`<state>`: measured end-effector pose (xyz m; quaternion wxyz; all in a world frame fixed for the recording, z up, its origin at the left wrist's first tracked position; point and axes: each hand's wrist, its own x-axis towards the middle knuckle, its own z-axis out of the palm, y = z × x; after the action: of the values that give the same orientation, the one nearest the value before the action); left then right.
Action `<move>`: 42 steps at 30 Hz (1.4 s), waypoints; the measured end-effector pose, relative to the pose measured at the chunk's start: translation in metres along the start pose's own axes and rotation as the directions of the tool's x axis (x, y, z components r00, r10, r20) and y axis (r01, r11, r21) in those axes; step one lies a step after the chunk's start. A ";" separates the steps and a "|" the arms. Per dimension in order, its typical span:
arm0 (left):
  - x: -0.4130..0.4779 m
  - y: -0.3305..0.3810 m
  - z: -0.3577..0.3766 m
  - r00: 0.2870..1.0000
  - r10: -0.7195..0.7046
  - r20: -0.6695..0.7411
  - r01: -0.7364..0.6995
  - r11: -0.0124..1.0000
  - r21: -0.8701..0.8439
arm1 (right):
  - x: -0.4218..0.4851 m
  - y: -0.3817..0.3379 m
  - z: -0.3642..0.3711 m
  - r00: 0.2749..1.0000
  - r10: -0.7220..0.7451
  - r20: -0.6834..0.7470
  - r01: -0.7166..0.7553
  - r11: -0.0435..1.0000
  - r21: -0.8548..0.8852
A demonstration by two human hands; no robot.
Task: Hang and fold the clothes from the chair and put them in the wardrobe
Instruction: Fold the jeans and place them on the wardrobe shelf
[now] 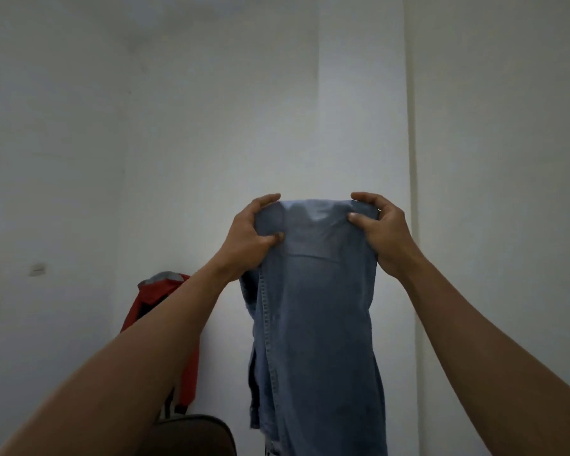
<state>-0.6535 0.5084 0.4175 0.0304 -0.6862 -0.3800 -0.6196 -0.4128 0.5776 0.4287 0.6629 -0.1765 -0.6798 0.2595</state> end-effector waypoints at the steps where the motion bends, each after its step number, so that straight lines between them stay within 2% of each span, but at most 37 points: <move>1: 0.003 0.002 -0.003 1.000 0.007 0.011 -0.007 1.000 0.030 | 0.002 -0.003 -0.002 1.000 -0.020 0.012 0.020 0.999 -0.027; 7: 0.022 0.012 -0.014 0.989 0.148 -0.020 -0.135 0.947 0.291 | 0.015 -0.020 -0.006 0.989 -0.146 -0.003 0.146 0.988 -0.057; 10: 0.026 0.016 -0.015 0.985 0.156 -0.078 -0.109 0.900 0.423 | 0.021 -0.030 -0.008 0.981 -0.193 -0.027 0.190 0.978 -0.087; 12: 0.030 0.020 -0.015 0.980 0.189 -0.064 -0.157 0.929 0.334 | 0.026 -0.038 -0.012 0.979 -0.197 -0.043 0.192 0.976 -0.103; 14: 0.034 0.028 -0.017 0.974 0.210 -0.078 -0.197 0.968 0.155 | 0.031 -0.047 -0.016 0.983 -0.180 -0.035 0.174 0.976 -0.129; 16: 0.036 0.040 -0.017 0.979 0.147 -0.141 -0.152 0.988 -0.027 | 0.033 -0.054 -0.018 0.988 -0.149 -0.051 0.140 0.980 -0.142; 18: 0.036 0.049 -0.017 0.980 0.063 -0.188 -0.096 0.980 -0.175 | 0.032 -0.059 -0.017 0.978 -0.137 -0.156 0.121 0.987 -0.109; 20: 0.037 0.053 -0.015 0.975 0.036 -0.218 -0.086 0.971 -0.222 | 0.028 -0.060 -0.016 0.957 -0.145 -0.251 0.131 0.989 -0.068; 23: 0.037 0.058 -0.013 0.963 0.073 -0.259 -0.125 0.974 -0.189 | 0.021 -0.059 -0.012 0.949 -0.128 -0.290 0.138 0.990 0.013; 25: 0.035 0.063 -0.013 0.961 0.122 -0.247 -0.162 0.975 -0.151 | 0.019 -0.059 -0.010 0.958 -0.119 -0.260 0.147 0.985 0.089; 27: 0.033 0.065 -0.016 0.977 0.151 -0.152 -0.170 0.979 -0.116 | 0.017 -0.058 -0.010 0.973 -0.145 -0.177 0.170 0.975 0.139; 29: 0.032 0.066 -0.019 0.984 0.171 -0.039 -0.173 0.983 -0.065 | 0.019 -0.058 -0.013 0.969 -0.209 -0.131 0.223 0.970 0.100; 34: 0.037 0.074 -0.020 0.975 0.221 -0.020 -0.221 0.975 -0.002 | 0.029 -0.068 -0.020 0.930 -0.303 -0.208 0.306 0.952 -0.020; 36: 0.043 0.081 -0.016 0.973 0.230 -0.033 -0.229 0.973 0.021 | 0.029 -0.071 -0.024 0.917 -0.288 -0.276 0.294 0.956 -0.020; 38: 0.050 0.088 -0.010 0.969 0.242 -0.044 -0.239 0.969 0.058 | 0.012 -0.069 -0.030 0.928 -0.210 -0.306 0.230 0.973 0.031; 40: 0.058 0.095 -0.005 0.968 0.248 -0.030 -0.244 0.965 0.099 | -0.020 -0.054 -0.036 0.965 -0.151 -0.214 0.148 0.989 -0.033; 42: 0.064 0.099 -0.001 0.968 0.250 -0.017 -0.246 0.961 0.125 | -0.062 -0.032 -0.034 0.997 -0.061 -0.039 0.059 0.997 -0.043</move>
<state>-0.6029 0.4683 0.5161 0.1557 -0.7149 -0.3278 -0.5977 -0.3720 0.5197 0.3967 0.6801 -0.1750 -0.6766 0.2216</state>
